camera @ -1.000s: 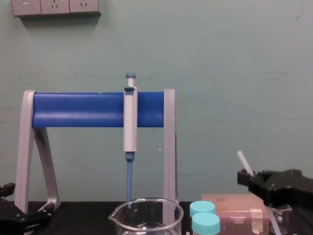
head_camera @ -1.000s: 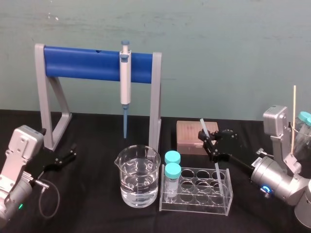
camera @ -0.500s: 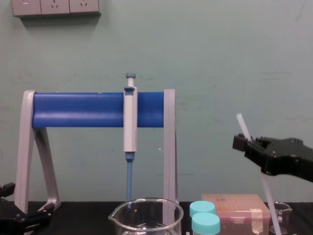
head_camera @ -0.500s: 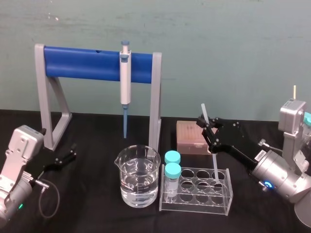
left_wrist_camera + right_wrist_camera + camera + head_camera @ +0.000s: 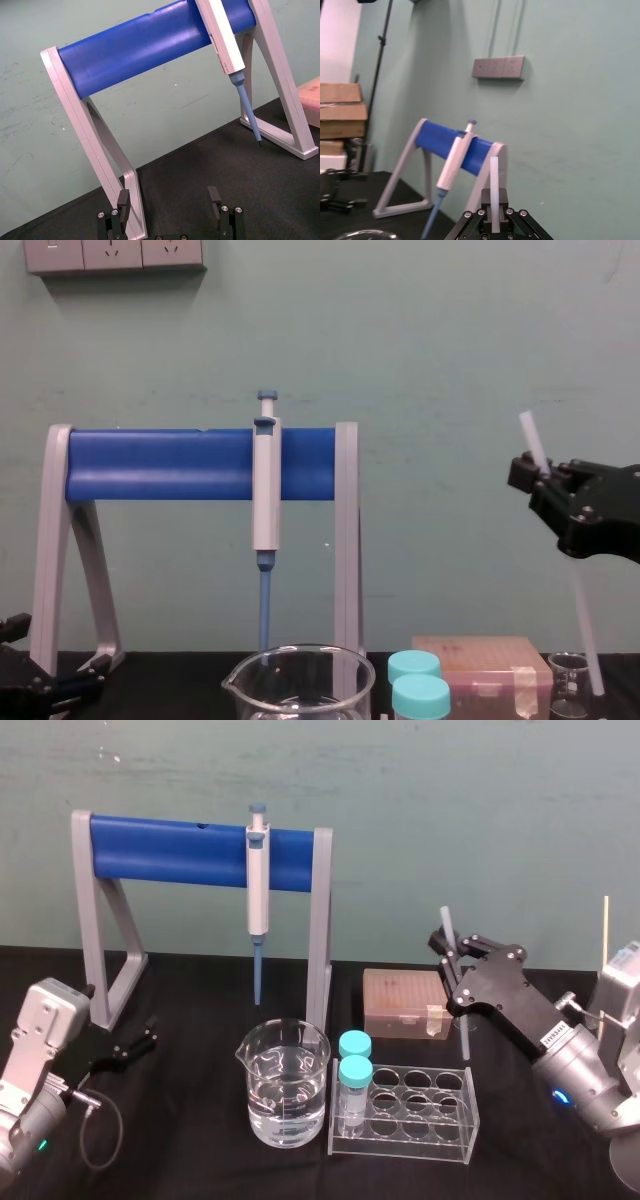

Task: Pick up the stirring rod with one hand, then place it down.

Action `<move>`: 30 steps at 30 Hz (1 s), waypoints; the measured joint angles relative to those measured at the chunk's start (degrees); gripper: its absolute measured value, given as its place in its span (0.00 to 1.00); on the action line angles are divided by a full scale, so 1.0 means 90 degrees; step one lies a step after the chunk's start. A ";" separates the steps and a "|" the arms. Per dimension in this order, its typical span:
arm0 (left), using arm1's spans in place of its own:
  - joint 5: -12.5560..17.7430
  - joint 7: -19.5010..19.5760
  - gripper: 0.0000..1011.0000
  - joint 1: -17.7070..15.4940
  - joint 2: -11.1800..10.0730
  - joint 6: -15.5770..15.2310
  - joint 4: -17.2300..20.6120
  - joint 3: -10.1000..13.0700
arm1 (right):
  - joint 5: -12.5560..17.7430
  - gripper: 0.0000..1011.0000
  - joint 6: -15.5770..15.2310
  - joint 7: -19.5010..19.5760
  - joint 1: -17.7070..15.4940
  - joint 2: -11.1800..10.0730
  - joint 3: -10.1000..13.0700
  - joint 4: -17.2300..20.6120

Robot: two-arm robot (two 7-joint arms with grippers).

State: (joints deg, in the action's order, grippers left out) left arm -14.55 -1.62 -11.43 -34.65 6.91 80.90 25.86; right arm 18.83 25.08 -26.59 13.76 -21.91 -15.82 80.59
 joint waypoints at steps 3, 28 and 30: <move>0.0000 0.0000 0.99 0.0000 0.0000 0.0000 0.0000 0.0000 | -0.0163 0.07 0.0236 0.0110 -0.0043 0.0056 0.0089 -0.0041; 0.0000 0.0000 0.99 0.0000 0.0000 0.0000 0.0000 0.0000 | 0.0258 0.07 0.0576 -0.0171 -0.0148 0.0488 0.0567 -0.0516; 0.0000 0.0000 0.99 0.0000 0.0000 0.0000 0.0000 0.0000 | 0.0257 0.07 0.0552 -0.0170 -0.0149 0.0496 0.0576 -0.0518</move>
State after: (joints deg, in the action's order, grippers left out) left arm -14.55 -1.62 -11.43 -34.65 6.91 80.90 25.86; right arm 21.14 30.04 -28.12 12.41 -17.44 -10.64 75.93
